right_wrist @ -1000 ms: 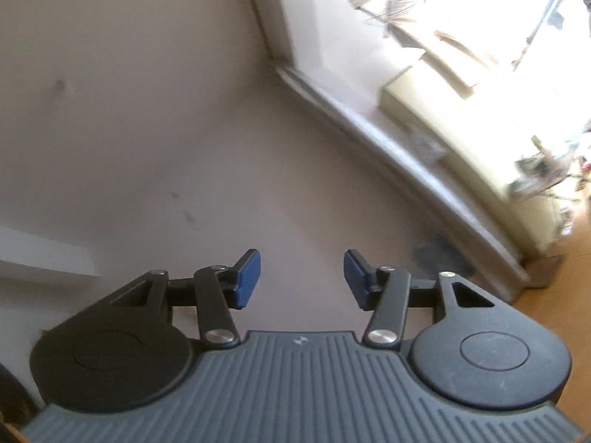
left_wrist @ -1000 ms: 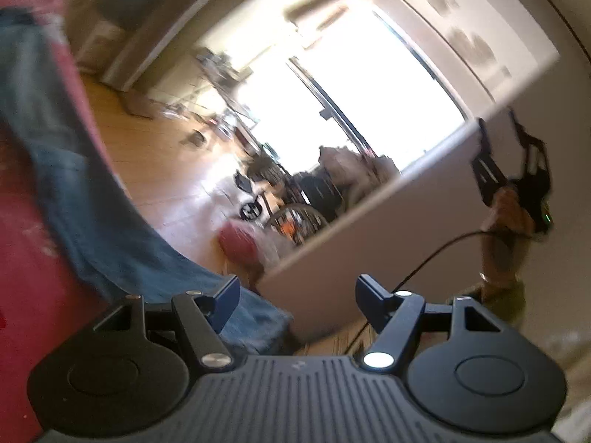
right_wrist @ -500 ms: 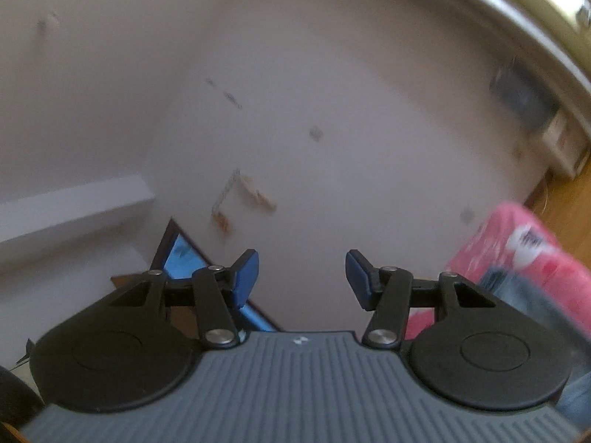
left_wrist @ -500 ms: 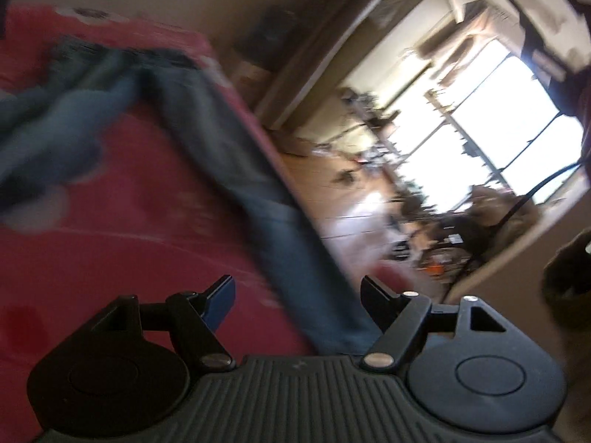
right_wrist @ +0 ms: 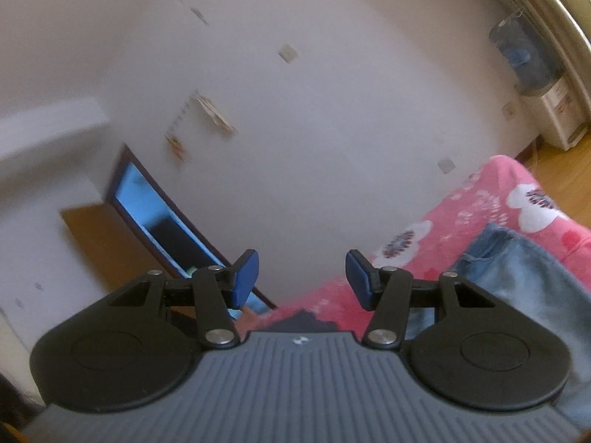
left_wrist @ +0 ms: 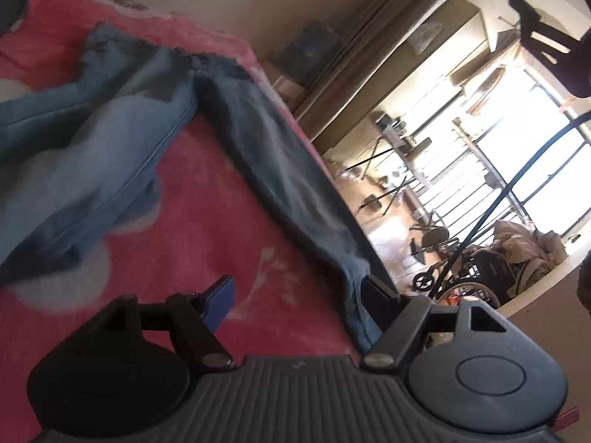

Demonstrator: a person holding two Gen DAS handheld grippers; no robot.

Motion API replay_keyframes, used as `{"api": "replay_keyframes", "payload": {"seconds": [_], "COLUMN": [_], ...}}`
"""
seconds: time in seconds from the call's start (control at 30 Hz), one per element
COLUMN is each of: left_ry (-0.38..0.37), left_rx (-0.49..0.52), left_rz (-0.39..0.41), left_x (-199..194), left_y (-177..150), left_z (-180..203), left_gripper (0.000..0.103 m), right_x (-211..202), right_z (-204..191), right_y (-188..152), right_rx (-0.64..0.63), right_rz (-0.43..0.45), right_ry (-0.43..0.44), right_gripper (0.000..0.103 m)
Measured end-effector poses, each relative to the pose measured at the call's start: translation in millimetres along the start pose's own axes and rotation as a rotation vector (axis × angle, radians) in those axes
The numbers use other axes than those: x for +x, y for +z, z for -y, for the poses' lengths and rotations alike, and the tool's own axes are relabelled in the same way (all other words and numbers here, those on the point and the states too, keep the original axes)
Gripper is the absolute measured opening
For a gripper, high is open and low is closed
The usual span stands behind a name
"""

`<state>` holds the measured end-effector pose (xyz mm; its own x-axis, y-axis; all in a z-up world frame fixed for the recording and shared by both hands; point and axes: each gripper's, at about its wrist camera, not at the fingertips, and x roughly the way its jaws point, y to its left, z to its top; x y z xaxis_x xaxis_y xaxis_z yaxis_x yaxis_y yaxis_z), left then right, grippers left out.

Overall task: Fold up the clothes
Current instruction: 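Lay the leg straight with the left gripper while the right tool swings away, then grasp the jeans leg hem with the left gripper and pull it straight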

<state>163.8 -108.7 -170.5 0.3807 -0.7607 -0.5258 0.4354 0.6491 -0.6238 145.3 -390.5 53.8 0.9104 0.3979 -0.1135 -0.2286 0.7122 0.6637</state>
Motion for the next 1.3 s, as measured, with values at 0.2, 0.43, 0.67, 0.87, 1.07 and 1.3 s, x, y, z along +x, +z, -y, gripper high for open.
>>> {"api": "replay_keyframes", "payload": {"seconds": [0.2,0.43,0.67,0.87,1.07,1.3], "left_ry": [-0.089,-0.198,-0.234,-0.169,-0.195,-0.125], "left_rx": [0.036,0.103,0.147,0.232,0.418,0.442], "left_rz": [-0.016,-0.047,-0.258,-0.401,-0.387,-0.46], "left_x": [22,42,70,95,123,115], "left_y": [15,22,11,-1,-19,-53], "left_z": [-6,-25,-20,18,61,110], "left_gripper": [0.077,0.079,0.081,0.081,0.081,0.08], "right_x": [12,-65,-179,-248,-316,-357], "right_z": [-13,-36,-58,-44,-1,110], "right_y": [0,12,58,98,80,38], "right_rx": [-0.092,-0.196,-0.182,-0.109,-0.099,0.044], "right_rz": [-0.023,0.038,0.223,0.291,0.357,0.238], "right_ry": [-0.176,-0.529,-0.752,-0.762,-0.767,-0.678], "right_gripper": [0.052,0.052,0.052,0.052,0.052,0.052]}}
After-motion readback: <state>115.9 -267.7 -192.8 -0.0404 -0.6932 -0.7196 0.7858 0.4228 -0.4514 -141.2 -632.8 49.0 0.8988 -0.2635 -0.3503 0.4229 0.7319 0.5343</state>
